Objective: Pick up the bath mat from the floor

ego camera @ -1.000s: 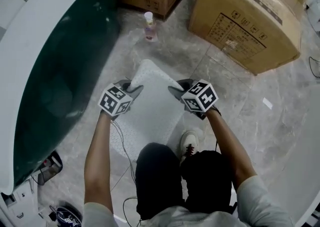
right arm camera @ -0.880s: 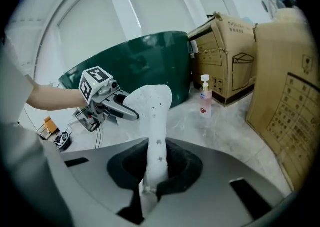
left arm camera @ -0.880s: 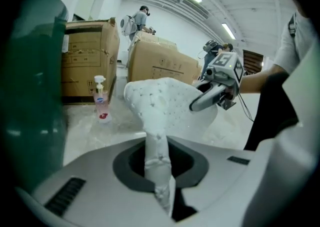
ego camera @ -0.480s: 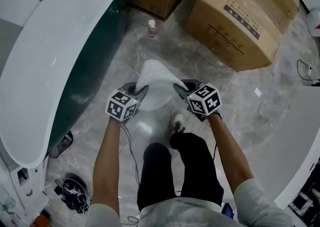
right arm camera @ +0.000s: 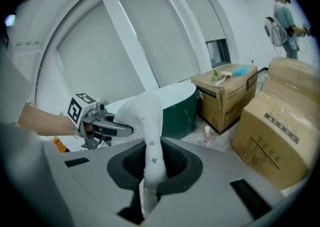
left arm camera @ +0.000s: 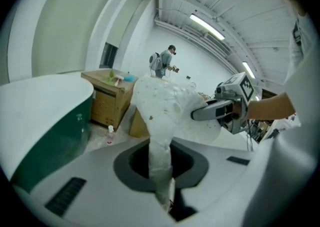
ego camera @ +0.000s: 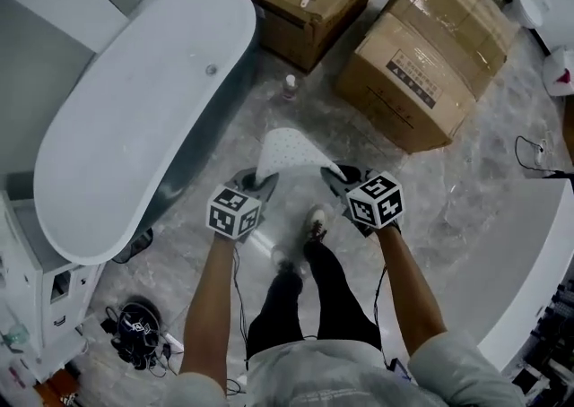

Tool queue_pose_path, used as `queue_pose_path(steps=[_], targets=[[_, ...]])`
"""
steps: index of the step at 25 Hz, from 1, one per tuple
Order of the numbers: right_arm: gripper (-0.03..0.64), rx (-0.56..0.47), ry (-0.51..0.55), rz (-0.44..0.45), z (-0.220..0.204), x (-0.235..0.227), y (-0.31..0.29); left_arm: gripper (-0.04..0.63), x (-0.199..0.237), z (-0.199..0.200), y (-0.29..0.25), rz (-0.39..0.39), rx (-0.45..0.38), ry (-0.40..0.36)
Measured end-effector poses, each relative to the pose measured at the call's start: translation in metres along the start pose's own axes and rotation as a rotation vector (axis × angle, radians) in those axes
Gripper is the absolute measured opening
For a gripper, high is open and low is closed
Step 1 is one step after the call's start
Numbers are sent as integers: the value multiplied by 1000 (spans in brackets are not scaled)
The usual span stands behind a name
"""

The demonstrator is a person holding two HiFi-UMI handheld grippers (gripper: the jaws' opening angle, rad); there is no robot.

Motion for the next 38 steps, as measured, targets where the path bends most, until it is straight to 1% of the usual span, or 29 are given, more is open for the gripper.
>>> queue_pose_path(steps=[4, 9, 17, 21, 27, 32, 38], targets=[[40, -63, 74, -25, 61, 23, 43, 37, -39, 41, 54, 20, -69, -62], [40, -125, 155, -77, 125, 64, 93, 37, -82, 79, 121, 38, -178, -110], [40, -242, 279, -148, 205, 126, 156, 37, -137, 127, 214, 76, -346, -207], [40, -286, 340, -174, 235, 154, 177, 37, -155, 139, 253, 82, -421, -240], [40, -376, 398, -195, 274, 184, 203, 37, -181, 156, 303, 81, -518, -293], [40, -432, 421, -198, 291, 202, 221, 37, -202, 162, 333, 83, -572, -330], [40, -484, 464, -192, 315, 216, 230, 37, -214, 173, 362, 95, -624, -367]])
Point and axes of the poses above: the fingertips, and each gripper's own axes: y backward along the fingers, x to its left, z out of its top, the point moved 7 cm from there along y, backward along the fingers, and after that the axes turned 14 degrees about y, right-handed, at the moved point
